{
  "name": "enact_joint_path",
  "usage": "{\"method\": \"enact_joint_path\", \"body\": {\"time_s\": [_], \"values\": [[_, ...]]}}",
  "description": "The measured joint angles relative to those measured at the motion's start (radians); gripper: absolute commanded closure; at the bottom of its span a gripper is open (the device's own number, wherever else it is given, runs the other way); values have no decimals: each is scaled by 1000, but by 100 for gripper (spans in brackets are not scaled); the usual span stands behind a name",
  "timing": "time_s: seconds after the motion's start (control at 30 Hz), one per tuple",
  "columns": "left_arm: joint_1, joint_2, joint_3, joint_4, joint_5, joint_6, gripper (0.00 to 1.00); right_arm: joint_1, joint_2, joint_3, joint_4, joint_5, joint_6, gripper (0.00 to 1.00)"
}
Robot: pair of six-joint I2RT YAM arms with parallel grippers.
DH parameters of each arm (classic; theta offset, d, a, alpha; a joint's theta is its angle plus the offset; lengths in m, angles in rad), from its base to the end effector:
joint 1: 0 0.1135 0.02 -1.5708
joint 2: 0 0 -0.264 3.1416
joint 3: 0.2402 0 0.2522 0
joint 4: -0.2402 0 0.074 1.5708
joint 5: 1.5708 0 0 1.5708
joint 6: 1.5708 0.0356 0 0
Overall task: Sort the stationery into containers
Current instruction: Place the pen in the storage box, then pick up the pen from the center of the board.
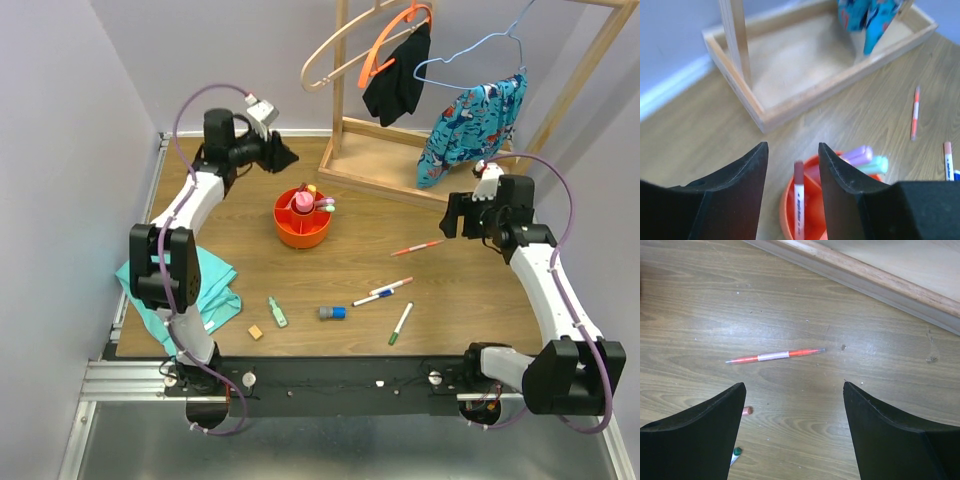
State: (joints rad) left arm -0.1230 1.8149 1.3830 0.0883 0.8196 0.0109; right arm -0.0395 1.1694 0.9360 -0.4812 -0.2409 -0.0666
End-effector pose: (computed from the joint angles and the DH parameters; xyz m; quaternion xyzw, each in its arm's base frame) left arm 0.4175 -0.0778 0.2885 0.2791 0.7329 -0.3548 0.5091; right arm 0.2512 -0.0014 0.2871 -0.0621 0.9024 0.0873 0.4174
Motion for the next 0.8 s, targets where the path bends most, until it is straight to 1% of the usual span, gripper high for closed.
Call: {"method": "enact_joint_path", "body": {"time_s": [0.07, 0.13, 0.2, 0.3, 0.4, 0.5, 0.67, 0.8], "values": [[-11, -25, 85, -42, 0, 11, 45, 0, -17, -12, 5, 0, 8, 14], [-42, -48, 179, -111, -3, 53, 44, 0, -33, -23, 9, 1, 22, 14], [-110, -74, 261, -192, -6, 115, 44, -1, -52, -35, 16, 9, 48, 13], [-269, -87, 346, -324, -19, 220, 44, -14, -79, -45, 20, 55, 94, 12], [-458, -57, 381, -462, -47, 308, 45, -54, -104, -45, 19, 136, 142, 12], [-566, 12, 400, -567, -72, 353, 46, -101, -130, -45, 15, 196, 171, 12], [-663, 156, 423, -721, -184, 392, 49, -124, -195, -46, -17, 235, 189, 11], [-734, 233, 417, -792, -289, 365, 48, -124, -249, -64, -25, 242, 190, 10]]}}
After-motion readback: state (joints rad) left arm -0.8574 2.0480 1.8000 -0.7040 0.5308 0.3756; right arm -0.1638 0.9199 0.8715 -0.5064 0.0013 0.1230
